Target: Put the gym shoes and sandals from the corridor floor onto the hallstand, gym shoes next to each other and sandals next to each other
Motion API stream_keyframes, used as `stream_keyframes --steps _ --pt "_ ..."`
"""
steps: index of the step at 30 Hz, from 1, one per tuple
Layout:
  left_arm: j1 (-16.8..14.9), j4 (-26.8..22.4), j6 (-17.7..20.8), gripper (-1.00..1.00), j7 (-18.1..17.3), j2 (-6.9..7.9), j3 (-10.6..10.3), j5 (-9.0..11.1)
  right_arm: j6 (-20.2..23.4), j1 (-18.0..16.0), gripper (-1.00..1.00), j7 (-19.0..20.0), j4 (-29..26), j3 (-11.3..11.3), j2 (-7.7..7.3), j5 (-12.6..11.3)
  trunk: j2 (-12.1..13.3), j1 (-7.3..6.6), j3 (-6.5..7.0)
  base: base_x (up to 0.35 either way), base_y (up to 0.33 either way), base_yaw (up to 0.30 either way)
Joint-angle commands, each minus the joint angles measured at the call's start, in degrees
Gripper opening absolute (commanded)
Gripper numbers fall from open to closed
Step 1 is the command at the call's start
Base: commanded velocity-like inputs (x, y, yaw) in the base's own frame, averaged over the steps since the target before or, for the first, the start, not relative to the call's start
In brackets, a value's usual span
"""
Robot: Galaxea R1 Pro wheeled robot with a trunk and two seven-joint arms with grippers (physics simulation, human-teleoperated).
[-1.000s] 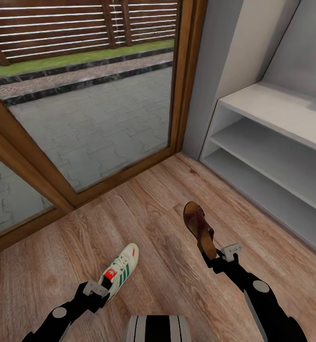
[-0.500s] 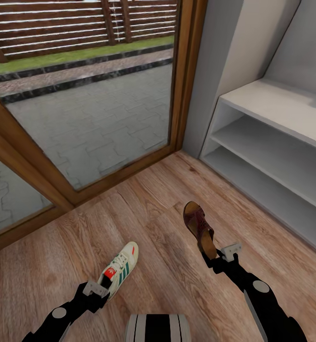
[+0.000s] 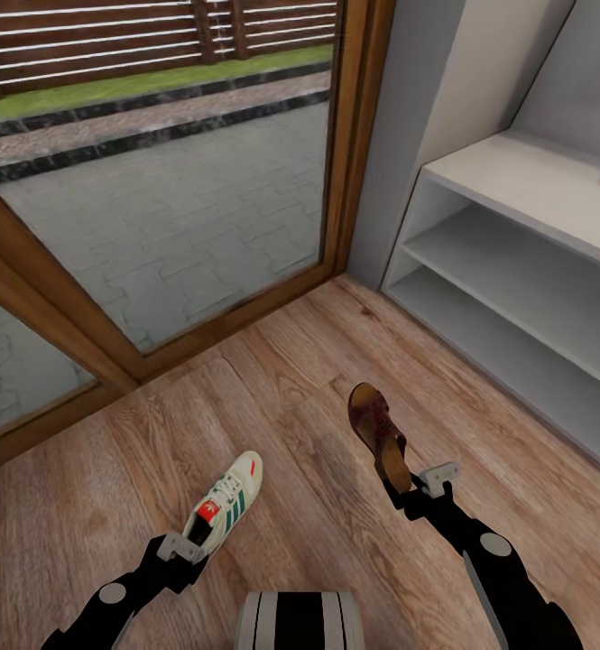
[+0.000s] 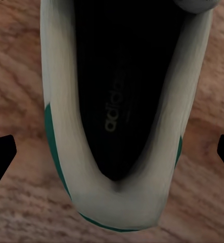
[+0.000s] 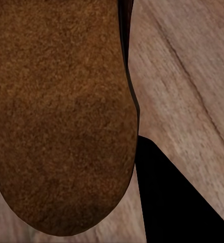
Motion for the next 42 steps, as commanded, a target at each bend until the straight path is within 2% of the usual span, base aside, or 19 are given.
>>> stream_keyframes --steps 1,5,9,14,28,30,42 --pt "0.0 0.0 -0.3 1.00 -0.2 -0.01 0.2 -0.6 0.3 0.0 -1.00 0.4 -0.1 -0.1 0.03 0.4 0.0 -0.01 -0.05 0.000 0.000 0.000" --pt "-0.2 0.0 -0.3 1.00 -0.1 0.01 0.3 -0.6 0.3 0.0 -1.00 0.4 -0.1 -0.1 0.03 0.4 0.0 -0.01 -0.08 0.000 0.000 0.000" --pt "-0.4 -0.3 -0.3 1.00 1.6 -0.02 0.2 -0.6 0.3 0.0 -1.00 0.4 -0.1 -0.1 0.03 0.4 0.0 -0.01 -0.09 0.000 0.000 0.000" --pt "-0.2 -2.2 -0.3 1.00 3.2 -0.05 0.1 -0.6 0.3 0.0 -1.00 0.4 -0.1 -0.1 0.03 0.4 -0.1 0.12 -1.21 0.000 0.000 0.000" --pt "-0.1 -3.2 -0.3 1.00 3.5 -0.06 0.1 -0.5 0.3 0.0 -1.00 0.4 -0.1 -0.1 0.03 0.4 -0.1 0.14 -1.99 0.000 0.000 0.000" --pt "-0.1 -3.2 -0.3 1.00 3.5 -0.06 0.1 -0.5 0.3 0.0 -1.00 0.4 -0.1 -0.1 0.03 0.4 -0.1 0.20 -2.45 0.000 0.000 0.000" --pt "0.0 -3.2 -0.3 1.00 3.5 -0.06 0.1 -0.5 0.3 0.0 -1.00 0.4 -0.1 -0.1 0.03 0.4 -0.1 0.20 -2.76 0.000 0.000 0.000"
